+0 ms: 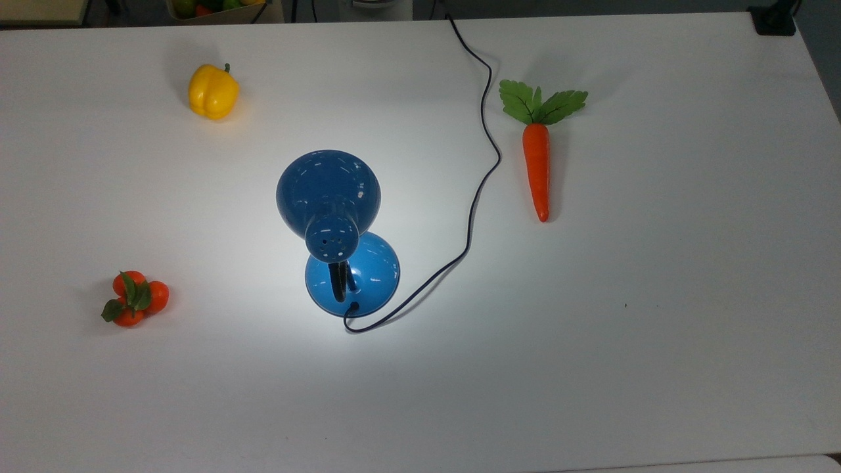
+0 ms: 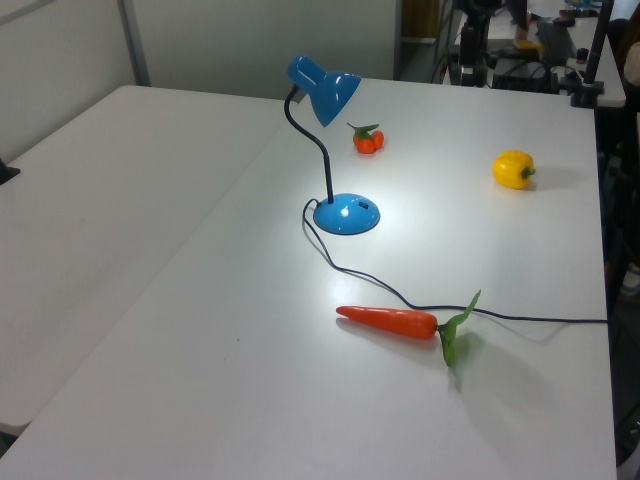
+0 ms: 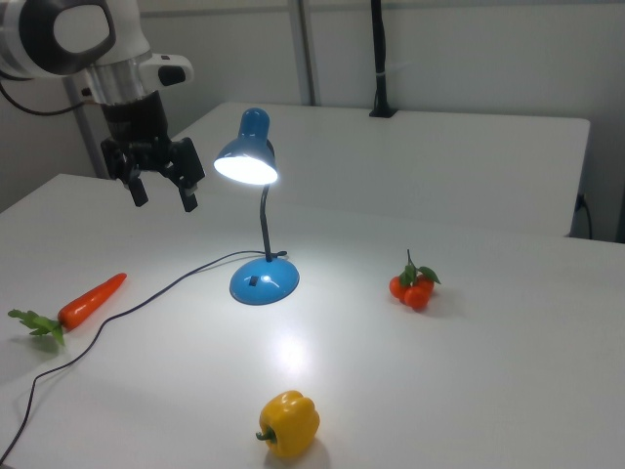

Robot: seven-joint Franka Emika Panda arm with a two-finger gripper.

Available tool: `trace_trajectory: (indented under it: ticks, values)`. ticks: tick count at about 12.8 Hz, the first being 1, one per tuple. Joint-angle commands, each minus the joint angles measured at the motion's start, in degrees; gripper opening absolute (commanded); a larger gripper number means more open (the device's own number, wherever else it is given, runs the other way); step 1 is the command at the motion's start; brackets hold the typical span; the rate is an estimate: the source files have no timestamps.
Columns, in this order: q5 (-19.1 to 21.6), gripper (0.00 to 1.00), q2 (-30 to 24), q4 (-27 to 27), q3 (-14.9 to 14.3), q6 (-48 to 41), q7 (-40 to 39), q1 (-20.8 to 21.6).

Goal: Turn off lamp

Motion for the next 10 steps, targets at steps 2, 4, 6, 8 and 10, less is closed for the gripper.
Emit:
trace_trajectory:
  ticks: [2, 4, 6, 8, 10]
  values:
    - [-0.9, 1.00, 0.5, 1.4, -0.1, -3.1, 0.6, 0.3]
    - [-0.5, 1.00, 0.6, 1.4, -0.1, -3.0, 0.6, 0.3]
    - [-0.5, 1.00, 0.8, 1.4, 0.0, -2.9, 0.6, 0.3]
    - [-0.4, 1.00, 1.1, 1.5, -0.1, -2.7, 1.0, 0.3]
    - [-0.2, 1.00, 1.2, 1.5, -0.1, -2.4, 1.0, 0.3]
